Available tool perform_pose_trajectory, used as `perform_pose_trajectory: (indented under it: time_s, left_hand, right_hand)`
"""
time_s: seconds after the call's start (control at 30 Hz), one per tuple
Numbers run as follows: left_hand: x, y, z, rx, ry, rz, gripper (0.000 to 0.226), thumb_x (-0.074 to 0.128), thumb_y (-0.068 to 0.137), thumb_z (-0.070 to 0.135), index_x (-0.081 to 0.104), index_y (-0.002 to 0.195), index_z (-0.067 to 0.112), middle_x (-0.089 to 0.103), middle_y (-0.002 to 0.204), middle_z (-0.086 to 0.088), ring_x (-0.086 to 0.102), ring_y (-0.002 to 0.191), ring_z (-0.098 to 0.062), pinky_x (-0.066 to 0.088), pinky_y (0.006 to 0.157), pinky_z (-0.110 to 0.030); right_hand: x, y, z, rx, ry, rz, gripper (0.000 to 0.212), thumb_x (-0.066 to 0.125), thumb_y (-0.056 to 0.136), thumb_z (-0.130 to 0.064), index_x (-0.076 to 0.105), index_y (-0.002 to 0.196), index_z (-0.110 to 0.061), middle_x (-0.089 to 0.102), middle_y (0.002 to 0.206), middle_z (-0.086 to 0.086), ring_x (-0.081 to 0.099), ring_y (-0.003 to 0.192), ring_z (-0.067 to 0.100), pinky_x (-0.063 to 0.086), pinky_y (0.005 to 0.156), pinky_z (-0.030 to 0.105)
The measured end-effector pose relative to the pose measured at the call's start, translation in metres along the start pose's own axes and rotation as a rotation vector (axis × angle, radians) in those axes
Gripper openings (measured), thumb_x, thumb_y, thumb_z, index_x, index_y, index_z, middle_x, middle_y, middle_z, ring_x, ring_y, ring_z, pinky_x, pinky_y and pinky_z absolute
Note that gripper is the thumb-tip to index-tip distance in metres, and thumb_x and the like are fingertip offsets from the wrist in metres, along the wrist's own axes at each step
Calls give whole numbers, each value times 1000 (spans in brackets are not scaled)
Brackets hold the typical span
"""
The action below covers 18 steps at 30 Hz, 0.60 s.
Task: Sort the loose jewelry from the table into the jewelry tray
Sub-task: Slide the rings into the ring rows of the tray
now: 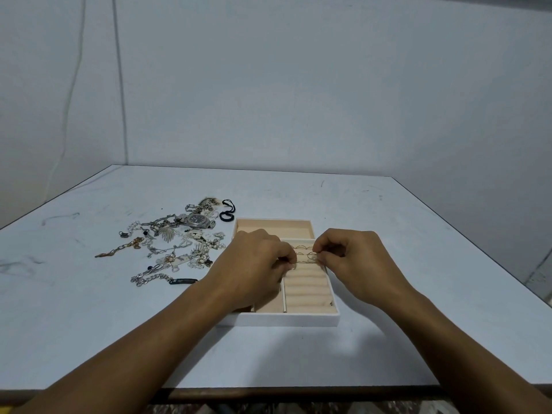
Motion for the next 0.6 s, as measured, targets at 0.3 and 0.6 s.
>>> perform_pose_trajectory:
  time_s: [0.3,0.6]
  left_hand:
    - [-2,-4,-2,-20,-18,-34,34,45,85,34,74,101,27,70,92,7,57,91,-19,48,80,-40]
    - [-2,-7,-5,-1,-22,-58,36,47,80,21,76,98,32,68,94,11,57,93,-18,49,78,-41]
  right_hand:
    - [0,-2,1,5,11,1,20,67,86,-7,70,81,-26,71,81,-10,65,77,2,49,69,10]
    - [3,0,1,11,-3,-4,19,65,88,-9,70,83,-26,71,86,-9,65,80,3,51,70,10]
Point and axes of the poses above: each hand's wrist, its own y-axis towards the middle knuckle, its own x-axis out of the palm, z = x × y, the point moved 8 cm from there along y, towards the middle knuckle
